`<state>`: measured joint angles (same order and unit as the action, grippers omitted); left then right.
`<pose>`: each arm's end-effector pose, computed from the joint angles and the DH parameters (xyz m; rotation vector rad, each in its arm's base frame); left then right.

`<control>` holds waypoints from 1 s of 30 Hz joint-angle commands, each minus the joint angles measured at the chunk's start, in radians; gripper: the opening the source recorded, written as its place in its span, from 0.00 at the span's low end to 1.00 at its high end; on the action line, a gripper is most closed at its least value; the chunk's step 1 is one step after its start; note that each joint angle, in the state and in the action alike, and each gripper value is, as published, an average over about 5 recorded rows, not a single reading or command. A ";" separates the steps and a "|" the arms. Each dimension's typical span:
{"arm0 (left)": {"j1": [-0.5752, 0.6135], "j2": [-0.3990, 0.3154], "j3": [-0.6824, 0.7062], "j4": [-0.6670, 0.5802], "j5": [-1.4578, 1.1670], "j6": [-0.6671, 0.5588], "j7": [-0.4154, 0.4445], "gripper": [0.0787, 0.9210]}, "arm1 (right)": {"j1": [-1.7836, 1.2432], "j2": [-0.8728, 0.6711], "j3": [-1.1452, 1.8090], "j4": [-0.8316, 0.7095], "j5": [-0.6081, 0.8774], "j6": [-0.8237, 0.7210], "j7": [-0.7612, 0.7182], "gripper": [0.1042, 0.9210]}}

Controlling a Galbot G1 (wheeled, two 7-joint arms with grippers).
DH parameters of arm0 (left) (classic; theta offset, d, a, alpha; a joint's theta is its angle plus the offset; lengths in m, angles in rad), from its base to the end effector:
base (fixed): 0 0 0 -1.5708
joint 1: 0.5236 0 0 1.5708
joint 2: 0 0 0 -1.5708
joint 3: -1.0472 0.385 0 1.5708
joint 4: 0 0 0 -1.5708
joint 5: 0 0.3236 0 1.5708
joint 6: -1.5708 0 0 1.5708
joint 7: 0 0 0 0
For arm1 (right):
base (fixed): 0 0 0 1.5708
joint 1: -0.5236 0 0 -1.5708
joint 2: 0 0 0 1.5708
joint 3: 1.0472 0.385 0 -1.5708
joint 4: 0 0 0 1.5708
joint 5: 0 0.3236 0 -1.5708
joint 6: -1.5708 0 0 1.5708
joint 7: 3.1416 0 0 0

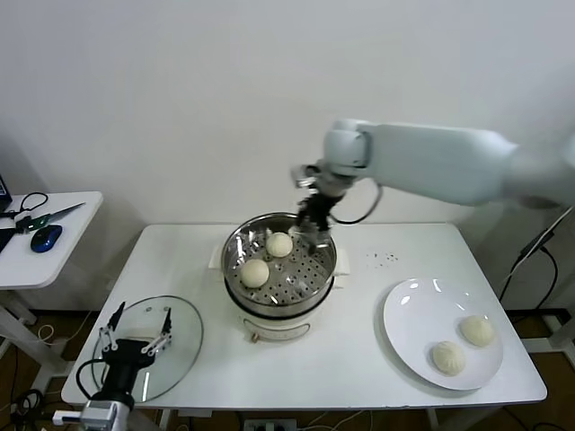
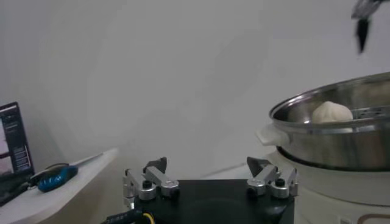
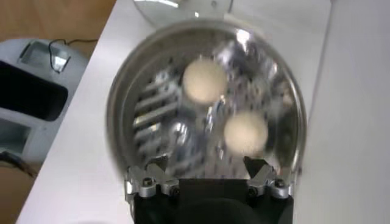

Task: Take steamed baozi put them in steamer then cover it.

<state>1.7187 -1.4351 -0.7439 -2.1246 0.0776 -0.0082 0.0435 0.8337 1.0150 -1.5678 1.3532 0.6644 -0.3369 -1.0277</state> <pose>0.0829 0.0886 -0.3274 0.0818 -2.9990 -0.4733 0.5537 -0.0071 0.0124 1.4848 -1.3578 1.3899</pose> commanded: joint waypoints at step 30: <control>0.016 -0.028 -0.007 0.013 0.048 0.008 0.002 0.88 | -0.855 -0.633 0.555 0.095 -0.612 0.095 -0.074 0.88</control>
<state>1.7335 -1.4609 -0.7510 -2.1136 0.1195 -0.0009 0.0463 0.1303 0.4086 -1.1151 1.4863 0.1322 -0.2551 -1.0990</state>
